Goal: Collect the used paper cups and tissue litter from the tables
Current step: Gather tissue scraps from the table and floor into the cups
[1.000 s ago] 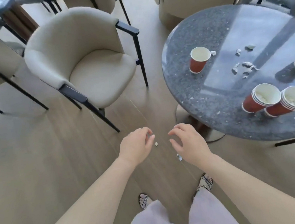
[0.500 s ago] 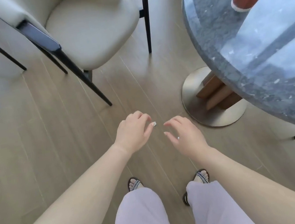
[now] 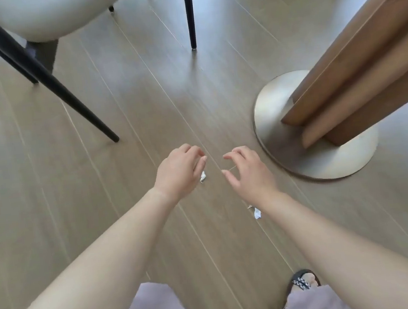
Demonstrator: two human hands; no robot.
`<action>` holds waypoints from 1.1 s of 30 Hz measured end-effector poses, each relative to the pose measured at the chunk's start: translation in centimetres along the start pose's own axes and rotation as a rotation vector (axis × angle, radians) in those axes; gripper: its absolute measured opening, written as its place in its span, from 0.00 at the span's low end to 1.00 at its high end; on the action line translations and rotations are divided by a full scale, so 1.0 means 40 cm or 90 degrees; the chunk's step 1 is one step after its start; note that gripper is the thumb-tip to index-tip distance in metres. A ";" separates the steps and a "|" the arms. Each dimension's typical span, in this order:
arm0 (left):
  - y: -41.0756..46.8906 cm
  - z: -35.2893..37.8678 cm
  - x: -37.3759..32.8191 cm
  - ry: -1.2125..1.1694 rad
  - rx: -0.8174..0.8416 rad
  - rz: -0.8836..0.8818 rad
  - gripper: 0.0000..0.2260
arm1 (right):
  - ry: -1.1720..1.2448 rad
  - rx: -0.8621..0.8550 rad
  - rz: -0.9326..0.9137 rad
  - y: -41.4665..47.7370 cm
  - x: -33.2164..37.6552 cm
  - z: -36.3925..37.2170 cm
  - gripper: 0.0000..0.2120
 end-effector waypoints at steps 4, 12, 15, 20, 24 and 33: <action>0.125 0.119 0.052 -0.022 -0.065 0.049 0.10 | 0.007 -0.014 0.013 0.103 -0.117 0.120 0.15; 0.294 0.301 0.135 -0.019 -0.094 0.032 0.10 | 0.013 -0.036 0.008 0.252 -0.229 0.284 0.13; 0.306 0.382 0.180 -0.020 -0.057 0.027 0.10 | -0.004 -0.015 0.026 0.242 -0.268 0.351 0.13; 0.303 0.479 0.226 0.061 0.034 0.037 0.13 | -0.027 0.060 0.061 0.178 -0.321 0.450 0.12; 0.312 0.521 0.237 0.090 0.103 0.031 0.19 | -0.067 0.122 0.054 0.146 -0.341 0.485 0.13; 0.329 0.597 0.254 0.079 0.231 -0.093 0.24 | -0.025 0.074 0.103 0.097 -0.411 0.491 0.13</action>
Point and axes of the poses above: each hand's wrist, its own y-axis towards the middle knuckle, its own z-axis out of the palm, x = y × z, the point moved 2 cm from there along y, towards the middle knuckle, and after that the axes turned 13 degrees about x, right-handed, at the moved point
